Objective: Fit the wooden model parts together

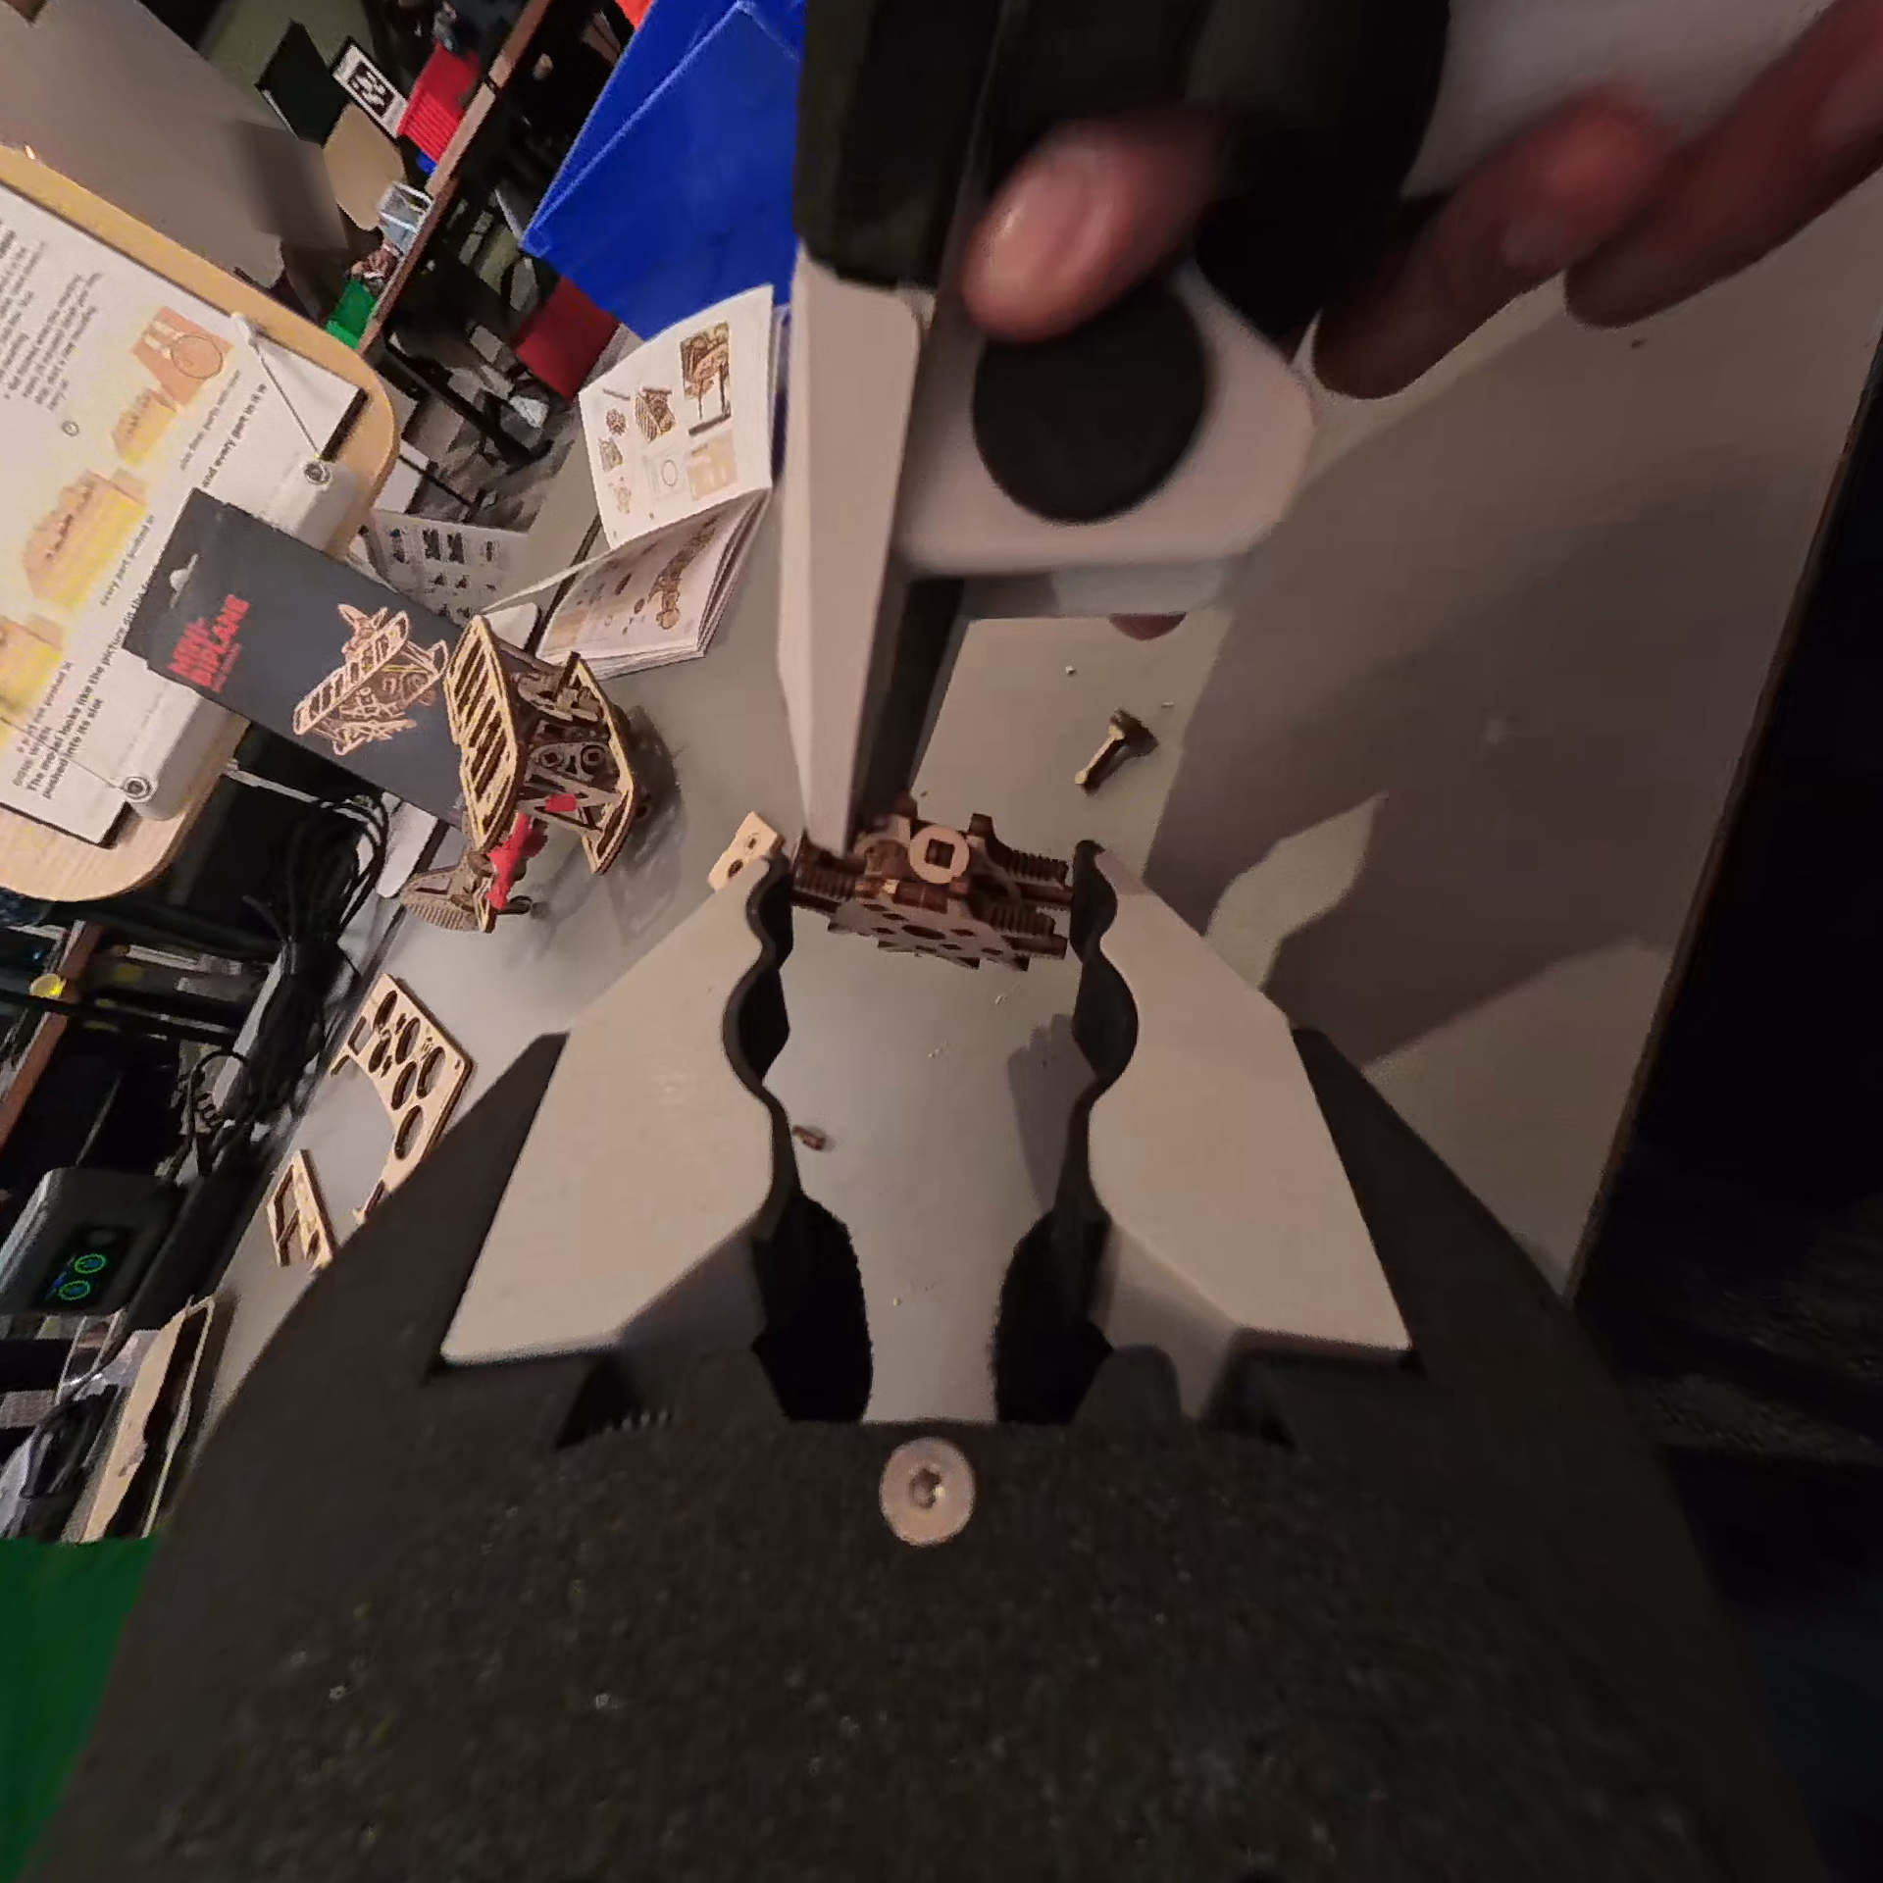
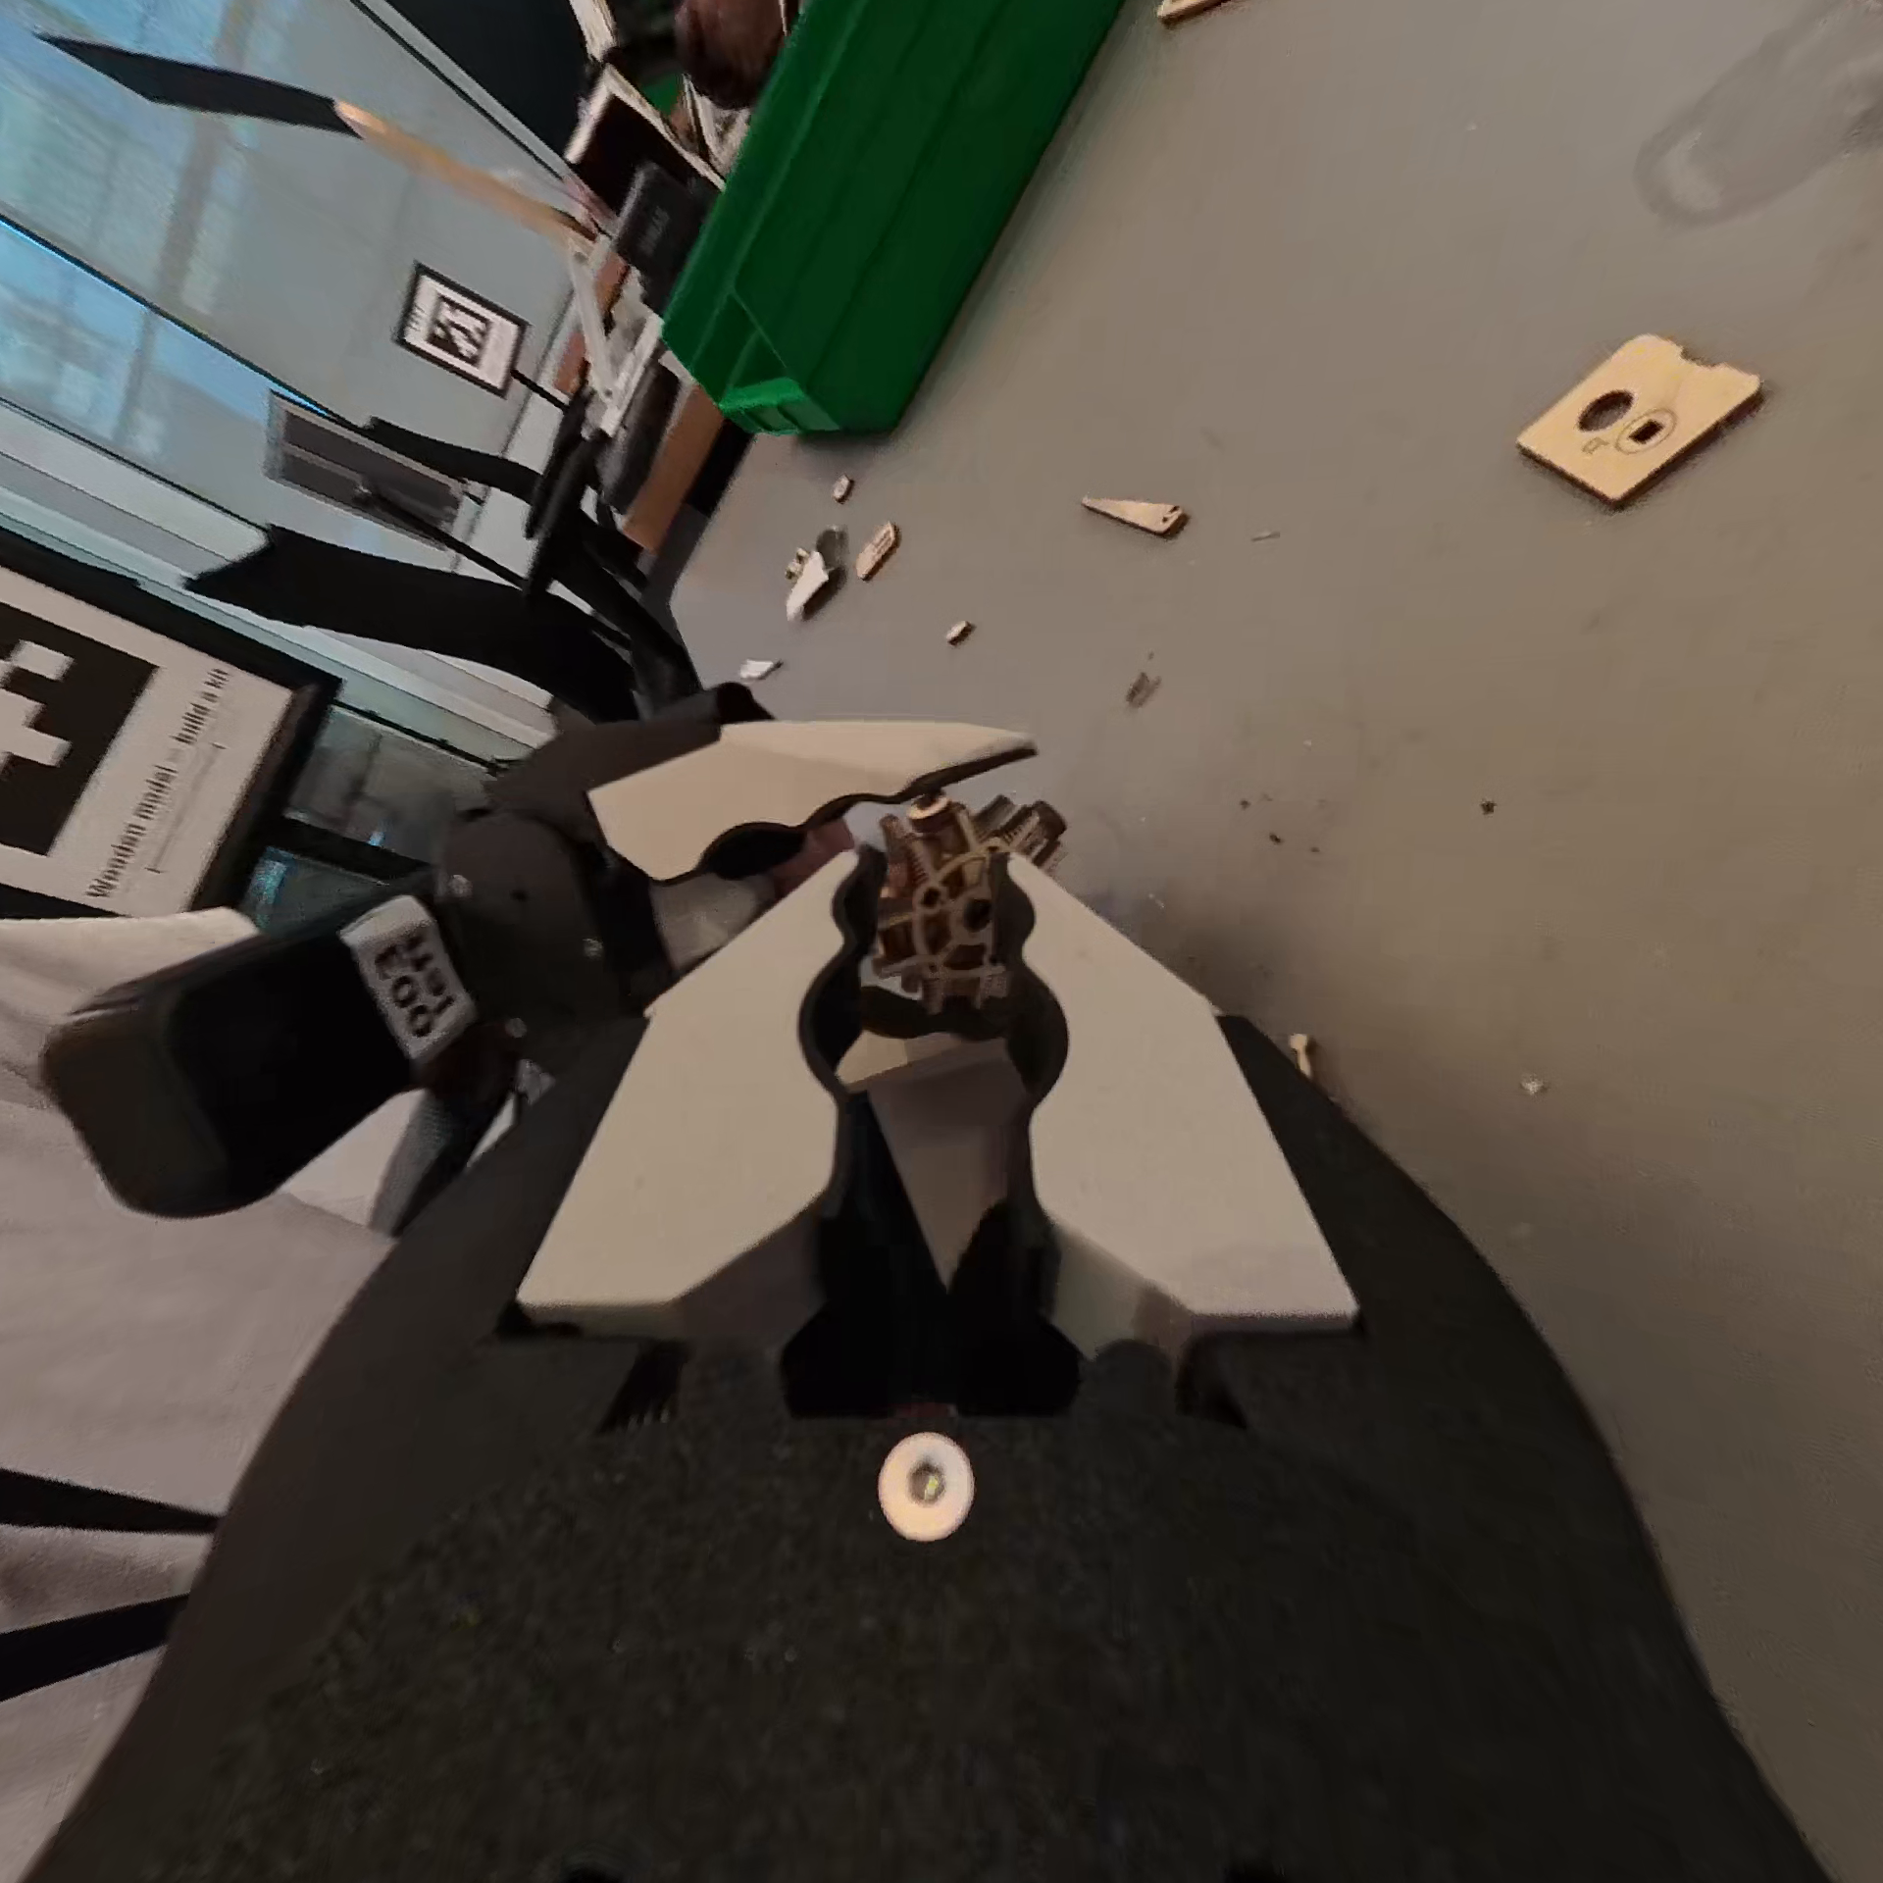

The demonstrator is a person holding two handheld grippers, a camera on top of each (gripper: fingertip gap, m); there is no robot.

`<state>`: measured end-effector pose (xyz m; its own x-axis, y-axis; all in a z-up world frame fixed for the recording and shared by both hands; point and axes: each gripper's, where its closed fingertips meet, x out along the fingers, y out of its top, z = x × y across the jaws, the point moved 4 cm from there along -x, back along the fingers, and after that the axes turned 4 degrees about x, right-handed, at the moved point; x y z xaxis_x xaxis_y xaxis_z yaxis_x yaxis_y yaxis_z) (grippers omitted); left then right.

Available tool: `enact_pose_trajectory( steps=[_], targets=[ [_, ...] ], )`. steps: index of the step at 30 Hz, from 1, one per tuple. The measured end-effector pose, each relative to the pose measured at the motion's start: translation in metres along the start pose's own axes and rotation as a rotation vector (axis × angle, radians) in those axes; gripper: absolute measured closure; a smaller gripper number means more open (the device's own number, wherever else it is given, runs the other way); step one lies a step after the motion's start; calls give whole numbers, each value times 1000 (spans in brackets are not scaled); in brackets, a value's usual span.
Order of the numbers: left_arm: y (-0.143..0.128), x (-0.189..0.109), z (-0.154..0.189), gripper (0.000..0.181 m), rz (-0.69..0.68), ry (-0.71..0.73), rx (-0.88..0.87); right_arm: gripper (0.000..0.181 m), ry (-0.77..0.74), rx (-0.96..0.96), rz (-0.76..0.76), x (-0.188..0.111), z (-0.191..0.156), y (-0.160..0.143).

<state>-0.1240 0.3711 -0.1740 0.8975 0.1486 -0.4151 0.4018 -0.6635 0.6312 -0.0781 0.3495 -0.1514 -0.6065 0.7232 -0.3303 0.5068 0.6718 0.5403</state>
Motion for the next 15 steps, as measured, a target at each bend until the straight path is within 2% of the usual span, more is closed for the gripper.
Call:
enact_pose_trajectory(
  steps=[5, 12, 13, 15],
  targets=[
    [2, 0, 3, 129, 8, -4, -2, 174, -31, -50, -28, 0, 0, -3],
    [2, -1, 3, 129, 47, -18, -33, 178, -73, -172, -56, -1, -2, -1],
    [1, -1, 4, 127, 49, -48, -47, 179, -90, -202, -64, -2, -1, 0],
    [-5, -1, 7, 113, 41, -124, -87, 179, -86, -309, -74, -5, -5, 1]
  ],
)
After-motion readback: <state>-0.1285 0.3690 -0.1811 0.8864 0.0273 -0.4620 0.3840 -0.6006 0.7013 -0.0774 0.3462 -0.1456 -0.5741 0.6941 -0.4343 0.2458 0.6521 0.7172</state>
